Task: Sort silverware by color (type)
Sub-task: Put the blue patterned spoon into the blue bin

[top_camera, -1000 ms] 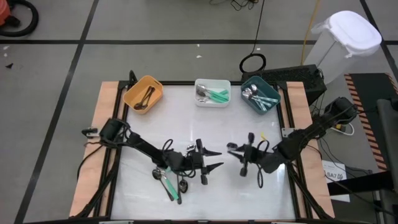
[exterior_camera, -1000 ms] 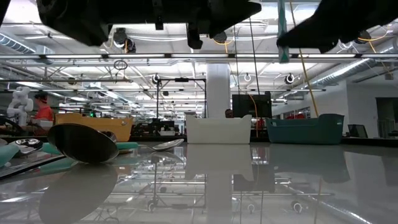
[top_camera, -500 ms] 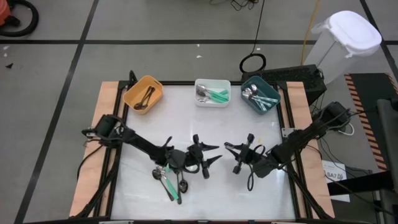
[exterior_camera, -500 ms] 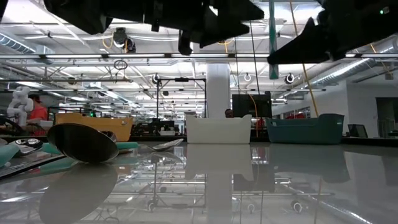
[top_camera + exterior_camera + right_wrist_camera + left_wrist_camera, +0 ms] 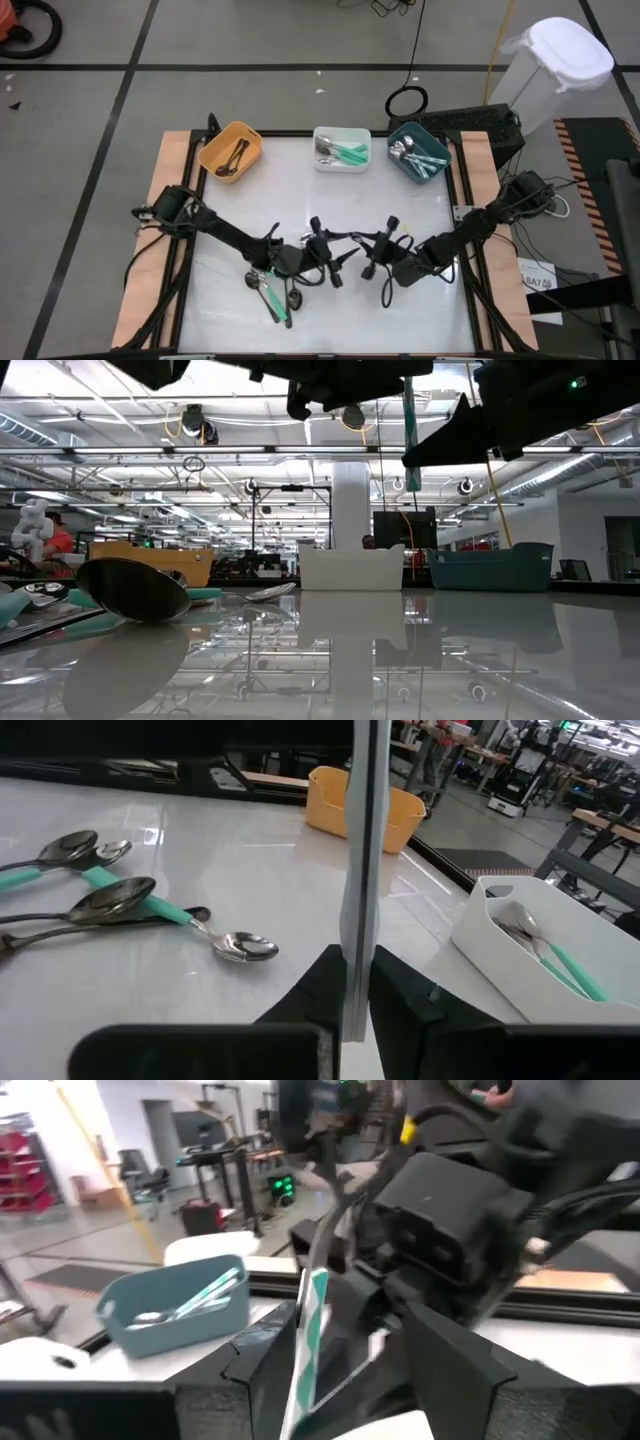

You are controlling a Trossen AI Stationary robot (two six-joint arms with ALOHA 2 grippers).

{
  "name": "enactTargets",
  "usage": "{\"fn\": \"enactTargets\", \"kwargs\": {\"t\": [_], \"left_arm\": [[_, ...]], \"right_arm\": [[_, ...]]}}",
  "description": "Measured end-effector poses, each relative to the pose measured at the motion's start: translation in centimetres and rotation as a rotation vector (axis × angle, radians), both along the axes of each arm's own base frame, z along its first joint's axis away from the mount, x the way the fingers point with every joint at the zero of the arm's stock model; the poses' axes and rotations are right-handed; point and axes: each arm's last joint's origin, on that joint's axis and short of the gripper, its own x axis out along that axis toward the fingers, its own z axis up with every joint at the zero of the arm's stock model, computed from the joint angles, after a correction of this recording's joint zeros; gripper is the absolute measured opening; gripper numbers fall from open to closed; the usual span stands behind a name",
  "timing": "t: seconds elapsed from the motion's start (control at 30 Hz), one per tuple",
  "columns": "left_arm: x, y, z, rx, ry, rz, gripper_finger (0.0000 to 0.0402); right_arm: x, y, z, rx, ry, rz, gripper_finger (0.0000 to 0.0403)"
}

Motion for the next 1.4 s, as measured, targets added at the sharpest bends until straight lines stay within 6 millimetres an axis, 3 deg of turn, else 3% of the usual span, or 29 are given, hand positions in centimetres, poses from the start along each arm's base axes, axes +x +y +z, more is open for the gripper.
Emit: {"fn": "enactTargets", "kwargs": {"t": [0.43, 0.57, 0.77, 0.93, 1.23, 1.4], "left_arm": [[1.2, 0.3, 1.6, -0.035, 0.033, 0.163, 0.018], [1.2, 0.3, 1.6, -0.017, 0.042, 0.176, 0.0138], [1.2, 0.1, 1.6, 0.029, 0.065, 0.153, 0.0026], [1.2, -0.1, 1.5, 0.047, 0.074, 0.144, 0.0019], [1.2, -1.0, 1.9, 0.078, 0.067, -0.064, 0.002], [1.4, -1.5, 2.0, 0.141, 0.064, -0.327, 0.002]], "right_arm": [[0.0, -0.1, 0.0, -0.012, -0.003, -0.023, 0.0027], [0.0, -0.1, 0.0, -0.012, -0.003, -0.022, 0.0027], [0.0, -0.2, -0.1, -0.019, 0.009, -0.023, 0.0027], [-0.1, -0.1, -0.1, -0.067, 0.045, -0.001, 0.0044], [-1.4, 0.1, 1.7, 0.059, 0.099, 0.226, 0.0135], [-2.3, 0.3, 2.7, 0.252, 0.161, 0.453, 0.0168]]}}
